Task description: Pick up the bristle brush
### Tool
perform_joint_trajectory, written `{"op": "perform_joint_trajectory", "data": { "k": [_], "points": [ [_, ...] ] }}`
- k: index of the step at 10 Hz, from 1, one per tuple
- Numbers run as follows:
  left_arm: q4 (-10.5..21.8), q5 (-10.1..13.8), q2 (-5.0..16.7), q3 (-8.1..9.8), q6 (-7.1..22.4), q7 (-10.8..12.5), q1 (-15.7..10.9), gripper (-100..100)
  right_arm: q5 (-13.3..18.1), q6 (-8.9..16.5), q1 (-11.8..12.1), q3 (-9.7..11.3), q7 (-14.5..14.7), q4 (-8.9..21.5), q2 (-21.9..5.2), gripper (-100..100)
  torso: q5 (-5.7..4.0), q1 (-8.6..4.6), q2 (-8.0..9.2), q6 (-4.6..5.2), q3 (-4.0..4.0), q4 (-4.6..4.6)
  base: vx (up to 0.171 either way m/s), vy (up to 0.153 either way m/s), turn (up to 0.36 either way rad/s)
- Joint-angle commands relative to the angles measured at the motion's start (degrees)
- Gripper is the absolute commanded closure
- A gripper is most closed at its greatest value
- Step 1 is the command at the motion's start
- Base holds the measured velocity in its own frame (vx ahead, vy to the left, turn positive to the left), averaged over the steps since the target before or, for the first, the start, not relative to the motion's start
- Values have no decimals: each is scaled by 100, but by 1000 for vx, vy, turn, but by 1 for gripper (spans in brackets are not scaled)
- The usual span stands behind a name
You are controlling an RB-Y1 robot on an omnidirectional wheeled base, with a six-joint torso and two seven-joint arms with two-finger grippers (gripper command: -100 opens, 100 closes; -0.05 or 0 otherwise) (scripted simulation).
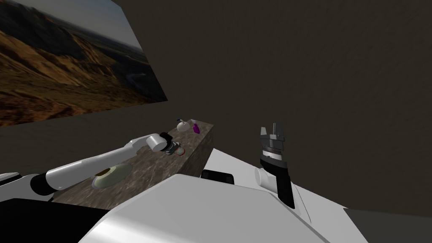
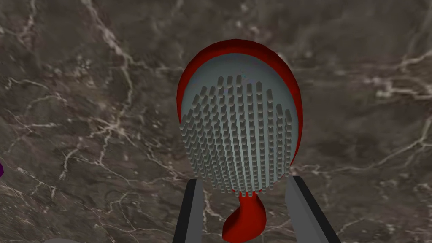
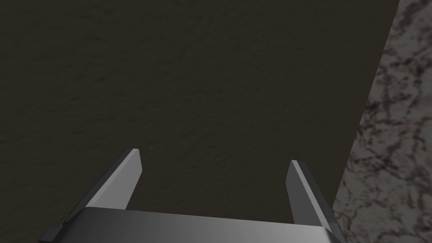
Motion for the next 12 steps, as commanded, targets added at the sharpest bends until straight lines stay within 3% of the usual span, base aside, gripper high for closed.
{"op": "perform_joint_trajectory", "data": {
  "k": [1, 2, 3, 5, 6, 8, 9, 11, 12],
  "points": [
    [0, 0, 0, 0, 0, 0, 0, 100, 0, 0, 0, 0, 0, 0, 0, 0, 0, 0, 0, 0, 0, 0, 0, 0, 0],
    [-1, 0, 0, 0, -1, -1, 0, 0, 0, 0, 0, 0, 0, 0, 0, 0, 0, 0, 0, -1, 0, 0, 0, 0, 0],
    [84, -8, -122, 166, 155, -123, -3, 100, 0, 0, 0, 0, 0, 0, 0, 0, 0, 0, 0, -1, 0, -1, -41, -4, -143],
    [267, -55, -401, 533, 472, -387, 64, 100, 0, 0, -1, 1, 0, 0, 0, 0, 2, -3, 14, 9, 8, 4, -80, -12, -180],
    [267, -55, -401, 626, 472, -387, 64, 100, 0, 0, -2, 1, 0, 0, 0, 0, 2, -4, 21, 9, 11, 4, -58, -14, -47],
    [450, -101, -679, 1001, 789, -650, 131, 100, 0, 0, -1, 0, 0, 0, 0, 0, 0, -4, 16, 5, 9, 4, -56, -23, -127],
    [450, -101, -679, 1086, 789, -650, 131, 100, 0, 0, -1, 1, 0, 0, 0, 0, 0, -9, 16, 8, 9, 4, -50, -17, -52],
    [633, -148, -958, 1473, 1106, -914, 198, 100, 0, 0, -1, 0, 0, 0, 0, 0, -2, -4, 13, 5, 8, 4, -54, -10, -125],
    [633, -148, -958, 1547, 1106, -914, 198, 100, 0, 0, -1, 0, 0, 0, 0, 0, 0, -3, 16, 4, 9, 3, -50, -10, -51]
  ]
}}
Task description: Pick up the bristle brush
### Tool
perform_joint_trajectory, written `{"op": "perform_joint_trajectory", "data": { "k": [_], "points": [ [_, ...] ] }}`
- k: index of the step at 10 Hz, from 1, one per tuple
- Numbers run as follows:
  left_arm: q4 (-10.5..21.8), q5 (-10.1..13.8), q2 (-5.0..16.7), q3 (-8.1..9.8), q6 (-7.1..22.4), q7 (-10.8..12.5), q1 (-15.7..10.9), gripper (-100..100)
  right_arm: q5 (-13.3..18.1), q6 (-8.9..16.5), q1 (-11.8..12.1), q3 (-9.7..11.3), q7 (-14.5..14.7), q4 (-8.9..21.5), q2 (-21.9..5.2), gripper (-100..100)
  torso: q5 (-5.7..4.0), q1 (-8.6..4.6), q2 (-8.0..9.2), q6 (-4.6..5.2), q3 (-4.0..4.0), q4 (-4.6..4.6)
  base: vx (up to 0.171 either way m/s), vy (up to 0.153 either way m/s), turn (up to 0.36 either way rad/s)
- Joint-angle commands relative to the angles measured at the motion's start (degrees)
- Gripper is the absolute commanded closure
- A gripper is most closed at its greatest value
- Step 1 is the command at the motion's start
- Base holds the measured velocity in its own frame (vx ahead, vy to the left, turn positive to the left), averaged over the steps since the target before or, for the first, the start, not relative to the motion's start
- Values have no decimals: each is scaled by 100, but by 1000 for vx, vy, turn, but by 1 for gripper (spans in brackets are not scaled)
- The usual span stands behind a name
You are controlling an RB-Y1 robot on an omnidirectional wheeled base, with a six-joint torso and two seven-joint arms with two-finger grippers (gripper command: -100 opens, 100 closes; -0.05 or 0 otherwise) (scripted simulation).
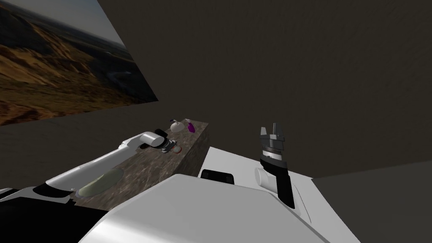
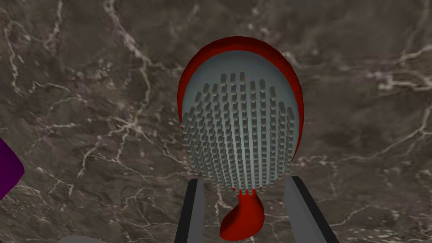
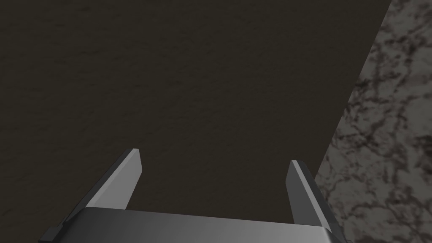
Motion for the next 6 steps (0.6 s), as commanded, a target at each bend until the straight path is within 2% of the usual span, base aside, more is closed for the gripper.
{"op": "perform_joint_trajectory", "data": {
  "k": [1, 3, 4, 5, 6],
  "points": [
    [127, -41, -176, 273, 200, -154, 5, 100, 0, 0, 0, 0, 0, 0, 0, 0, 0, 0, 0, 0, 0, 0, -47, -14, -69],
    [310, -87, -454, 636, 517, -417, 72, 100, 0, 0, -1, 0, 0, 0, 0, 0, 1, -5, 0, 5, -1, -1, -66, -21, -179],
    [310, -87, -454, 734, 517, -417, 72, 100, 0, 0, -1, 0, 0, 0, 0, 0, 1, -7, 4, 4, 1, -2, -55, -18, -47],
    [300, -78, -428, 649, 492, -390, 49, 100, 0, 0, 0, 0, 0, 0, 0, 0, -3, -5, 2, -2, 1, 0, -18, -6, 8],
    [306, -78, -430, 666, 506, -404, 52, 0, 0, 0, 0, 0, 0, 0, 0, 0, -1, -2, -8, 0, -4, -2, 0, 0, 0]
  ]
}}
